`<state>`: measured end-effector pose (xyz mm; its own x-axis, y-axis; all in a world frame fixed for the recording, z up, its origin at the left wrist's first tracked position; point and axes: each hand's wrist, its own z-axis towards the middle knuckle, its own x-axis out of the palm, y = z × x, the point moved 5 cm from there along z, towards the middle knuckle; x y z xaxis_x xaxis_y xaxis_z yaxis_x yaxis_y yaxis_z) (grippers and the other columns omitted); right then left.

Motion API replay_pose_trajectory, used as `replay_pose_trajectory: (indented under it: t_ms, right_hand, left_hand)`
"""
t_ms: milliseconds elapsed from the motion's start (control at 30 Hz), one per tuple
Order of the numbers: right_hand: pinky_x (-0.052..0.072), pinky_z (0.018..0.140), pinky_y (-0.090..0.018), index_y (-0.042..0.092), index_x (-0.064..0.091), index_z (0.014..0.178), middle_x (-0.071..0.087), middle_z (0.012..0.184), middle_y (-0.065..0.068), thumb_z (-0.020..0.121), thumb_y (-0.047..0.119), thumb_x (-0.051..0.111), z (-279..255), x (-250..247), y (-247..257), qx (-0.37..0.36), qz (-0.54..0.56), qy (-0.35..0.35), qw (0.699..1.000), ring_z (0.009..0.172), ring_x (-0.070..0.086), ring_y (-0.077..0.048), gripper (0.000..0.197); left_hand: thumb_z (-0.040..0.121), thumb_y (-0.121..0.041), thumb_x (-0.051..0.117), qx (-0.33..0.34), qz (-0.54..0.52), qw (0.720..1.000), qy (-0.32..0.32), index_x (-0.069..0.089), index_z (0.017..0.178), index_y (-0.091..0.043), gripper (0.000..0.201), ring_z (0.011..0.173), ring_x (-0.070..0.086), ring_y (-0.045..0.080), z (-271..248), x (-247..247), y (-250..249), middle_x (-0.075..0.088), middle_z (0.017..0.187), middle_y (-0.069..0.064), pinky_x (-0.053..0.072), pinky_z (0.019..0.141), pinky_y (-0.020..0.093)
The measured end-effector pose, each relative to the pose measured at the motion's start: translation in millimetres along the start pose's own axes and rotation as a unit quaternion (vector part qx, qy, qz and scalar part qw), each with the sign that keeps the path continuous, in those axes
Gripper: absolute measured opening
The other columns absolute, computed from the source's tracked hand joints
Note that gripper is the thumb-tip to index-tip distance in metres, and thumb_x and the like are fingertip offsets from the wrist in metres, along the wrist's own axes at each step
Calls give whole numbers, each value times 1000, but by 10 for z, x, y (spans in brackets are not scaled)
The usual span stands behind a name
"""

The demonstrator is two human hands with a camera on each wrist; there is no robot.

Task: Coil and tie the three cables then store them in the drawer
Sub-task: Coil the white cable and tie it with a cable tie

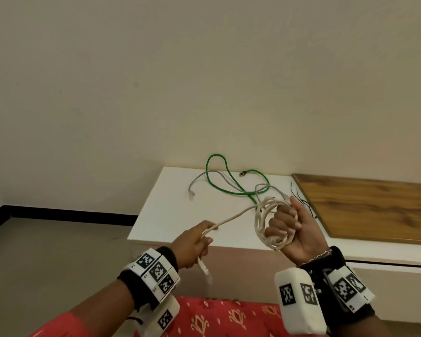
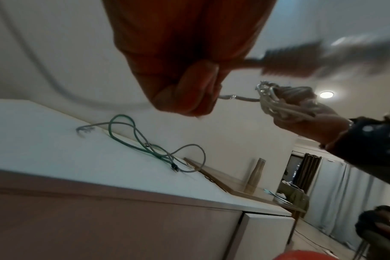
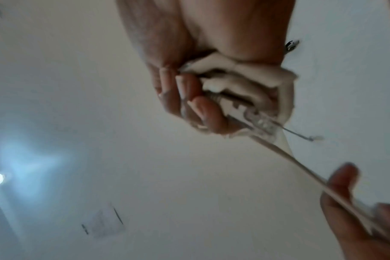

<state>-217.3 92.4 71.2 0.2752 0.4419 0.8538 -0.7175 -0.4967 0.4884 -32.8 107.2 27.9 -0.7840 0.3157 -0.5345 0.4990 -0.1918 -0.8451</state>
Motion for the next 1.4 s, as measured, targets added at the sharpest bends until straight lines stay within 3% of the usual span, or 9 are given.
replay_pose_trajectory:
  t_ms: [133, 267, 533, 633, 767, 867, 1000, 1267, 1400]
  right_hand:
    - [45, 48, -29, 9, 54, 55, 48, 38, -4, 78, 22, 66, -51, -53, 220, -93, 76, -59, 991, 38, 45, -18, 30]
    - [43, 39, -19, 15, 50, 47, 43, 36, 5, 48, 23, 80, -121, -119, 362, -206, 34, -164, 964, 35, 42, -10, 32]
    - [37, 51, -22, 18, 42, 64, 39, 43, 8, 89, 43, 37, -171, -235, 312, -243, -180, -284, 910, 39, 38, -7, 36]
    - [30, 54, -28, 16, 41, 68, 40, 44, 7, 97, 35, 32, -164, -234, 149, -179, -296, -316, 883, 42, 37, -9, 36]
    - [31, 54, -30, 13, 45, 62, 42, 45, 3, 96, 32, 37, -153, -158, -75, -94, -446, -309, 835, 48, 37, -15, 39]
    - [30, 51, -29, 13, 45, 62, 43, 48, 0, 96, 31, 37, -131, -90, -178, -48, -515, -287, 806, 50, 37, -17, 39]
    - [31, 47, -25, 11, 50, 59, 53, 47, 4, 97, 29, 35, -95, 0, -333, 3, -583, -247, 774, 47, 43, -13, 44]
    - [32, 38, -18, 12, 47, 65, 32, 40, 6, 85, 45, 43, -47, 10, -341, -1, -300, -241, 923, 34, 31, -7, 38]
    - [29, 37, -18, 14, 42, 60, 31, 36, 7, 81, 46, 44, -66, 26, -341, 13, -289, -222, 931, 31, 31, -7, 38]
  left_hand:
    - [97, -16, 38, 79, -21, 996, 40, 45, 93, -33, 19, 34, 41, -1, -97, 189, -287, 47, 52, -10, 33, 37, 13]
    - [68, -77, 42, 41, -106, 983, 143, 50, 65, -29, 49, 33, 41, -3, -198, 396, -361, 53, 43, -15, 33, 36, 8]
    - [76, -56, 55, 84, -241, 942, 217, 49, 72, -29, 28, 37, 37, -3, -293, 513, -676, 48, 45, -16, 31, 35, 9]
    - [82, -50, 45, 119, -199, 958, 171, 58, 74, -28, 27, 32, 35, -1, -287, 408, -829, 45, 36, -14, 31, 36, 10]
    - [93, -22, 49, 132, -80, 987, 37, 68, 84, 0, 30, 41, 46, -5, -195, 119, -840, 53, 48, -17, 32, 45, 4]
    - [86, -25, 55, 121, -67, 990, -14, 67, 73, -16, 20, 50, 46, 3, -155, -23, -780, 53, 66, -3, 38, 45, 12]
    - [83, -12, 64, 97, -85, 991, -23, 60, 71, -1, 16, 43, 45, 13, -138, -33, -713, 48, 55, 2, 40, 37, 18]
    - [79, -24, 68, 148, 169, 973, -50, 62, 80, -2, 23, 60, 38, 4, -172, 183, -661, 36, 64, -17, 26, 56, 10]
    - [77, -24, 70, 161, 136, 976, -58, 64, 79, -1, 24, 59, 41, 3, -179, 169, -690, 38, 63, -18, 29, 55, 9]
